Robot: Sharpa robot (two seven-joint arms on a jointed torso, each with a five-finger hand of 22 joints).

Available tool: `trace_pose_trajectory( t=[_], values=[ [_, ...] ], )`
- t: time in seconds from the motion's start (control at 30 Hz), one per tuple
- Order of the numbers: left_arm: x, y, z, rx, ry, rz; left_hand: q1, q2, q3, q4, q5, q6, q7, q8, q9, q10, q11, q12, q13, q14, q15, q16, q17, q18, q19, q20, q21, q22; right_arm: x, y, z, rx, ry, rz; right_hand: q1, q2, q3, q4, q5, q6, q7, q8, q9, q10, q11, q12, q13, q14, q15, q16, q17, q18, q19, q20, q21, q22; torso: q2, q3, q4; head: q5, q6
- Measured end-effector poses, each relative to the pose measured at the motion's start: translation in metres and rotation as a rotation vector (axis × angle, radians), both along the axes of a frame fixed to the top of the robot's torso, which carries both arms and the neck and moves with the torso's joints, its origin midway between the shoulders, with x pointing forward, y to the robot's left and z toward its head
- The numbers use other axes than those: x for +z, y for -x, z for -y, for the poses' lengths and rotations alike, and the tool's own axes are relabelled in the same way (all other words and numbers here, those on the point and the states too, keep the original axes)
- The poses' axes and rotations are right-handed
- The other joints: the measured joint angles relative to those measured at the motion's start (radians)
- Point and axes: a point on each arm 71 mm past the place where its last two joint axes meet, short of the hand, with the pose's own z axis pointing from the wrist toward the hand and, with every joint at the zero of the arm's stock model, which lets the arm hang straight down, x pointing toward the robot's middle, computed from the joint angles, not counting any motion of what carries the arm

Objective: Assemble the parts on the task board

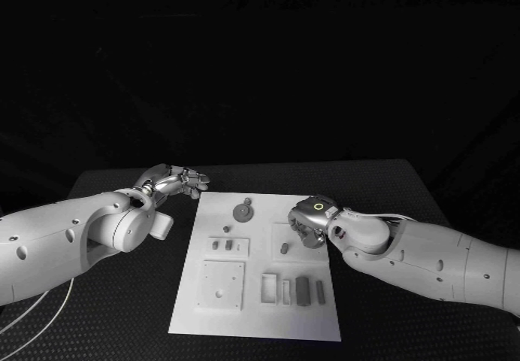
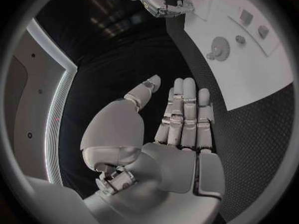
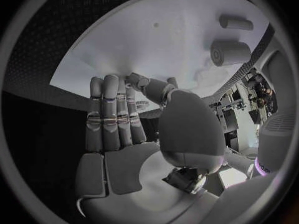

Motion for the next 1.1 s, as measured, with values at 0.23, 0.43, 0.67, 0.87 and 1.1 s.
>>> trace_pose_trajectory(
  t=[0.23, 0.43, 0.67, 0.87, 1.1],
  values=[
    [0.0, -0.001, -0.001, 0.002, -0.001, 0.0, 0.0, 0.0, 0.0, 0.0, 0.0, -0.003, 0.004, 0.0, 0.0, 0.0, 0.0, 0.0, 0.0, 0.0, 0.0, 0.0, 0.001, 0.0, 0.0, 0.0, 0.0, 0.0, 0.003, 0.002, 0.003, -0.007, -0.017, -0.012, -0.005, -0.005, 0.004, 0.004, 0.0, 0.002, -0.002, 0.003, 0.002, 0.009, -0.002, 0.004, 0.008, 0.002, -0.002, 0.0, 0.003, 0.005, 0.0, 0.0, 0.005, 0.003, 0.0, -0.0005, 0.0001, 0.0, 0.002],
    [0.0, -0.001, -0.002, 0.006, -0.003, 0.0, 0.0, 0.0, 0.0, 0.0, 0.0, -0.003, 0.004, 0.0, -0.001, 0.0, 0.0, 0.0, 0.0, 0.003, 0.003, 0.0, 0.002, 0.0, 0.0, 0.0, 0.0, 0.0, 0.015, -0.002, 0.003, -0.003, -0.034, -0.025, -0.005, -0.005, 0.004, 0.004, 0.0, 0.003, -0.004, 0.003, 0.002, 0.009, -0.002, 0.007, 0.009, 0.004, 0.0, 0.001, 0.004, 0.006, 0.002, -0.002, 0.006, 0.003, 0.0, -0.0006, 0.0, 0.002, 0.002],
    [0.0, -0.001, -0.003, 0.006, -0.008, 0.002, 0.001, -0.001, 0.0, 0.0, 0.0, -0.007, 0.007, 0.0, -0.001, -0.004, 0.004, 0.0, 0.0, 0.003, 0.003, 0.0, 0.004, 0.0, 0.0, 0.0, 0.0, 0.0, 0.029, -0.006, 0.002, 0.005, -0.048, -0.028, -0.006, -0.006, 0.004, 0.004, 0.004, 0.003, -0.004, 0.003, 0.005, 0.009, -0.002, 0.007, 0.013, 0.004, 0.0, 0.005, 0.005, 0.006, 0.004, -0.003, 0.006, 0.004, 0.0, -0.0009, -0.0006, 0.003, 0.002],
    [0.0, -0.001, -0.002, 0.002, -0.014, 0.006, 0.004, -0.004, 0.0, 0.0, 0.0, -0.007, 0.007, 0.0, -0.002, -0.004, 0.004, 0.0, 0.0, 0.003, 0.003, 0.0, 0.005, 0.0, 0.004, 0.004, 0.0, 0.0, 0.035, -0.007, 0.003, 0.007, -0.064, -0.041, -0.006, -0.006, 0.004, 0.004, 0.004, 0.003, -0.004, 0.003, 0.005, 0.009, -0.002, 0.007, 0.013, 0.004, 0.0, 0.005, 0.006, 0.006, 0.004, -0.003, 0.006, 0.006, 0.0, -0.001, -0.0007, 0.002, 0.003],
    [0.0, -0.001, -0.004, 0.003, -0.018, 0.008, 0.004, -0.004, 0.0, 0.0, 0.003, -0.007, 0.007, 0.0, -0.002, -0.004, 0.004, 0.0, 0.0, 0.003, 0.003, 0.0, 0.006, 0.0, 0.007, 0.0, 0.0, 0.0, 0.05, -0.003, 0.003, 0.009, -0.123, -0.07, -0.006, -0.006, 0.004, 0.004, 0.004, 0.003, -0.004, 0.002, 0.005, 0.009, -0.002, 0.005, 0.015, 0.004, 0.0, 0.005, 0.009, 0.006, 0.004, -0.003, 0.006, 0.008, 0.0, -0.001, -0.0006, 0.007, 0.003]
  ],
)
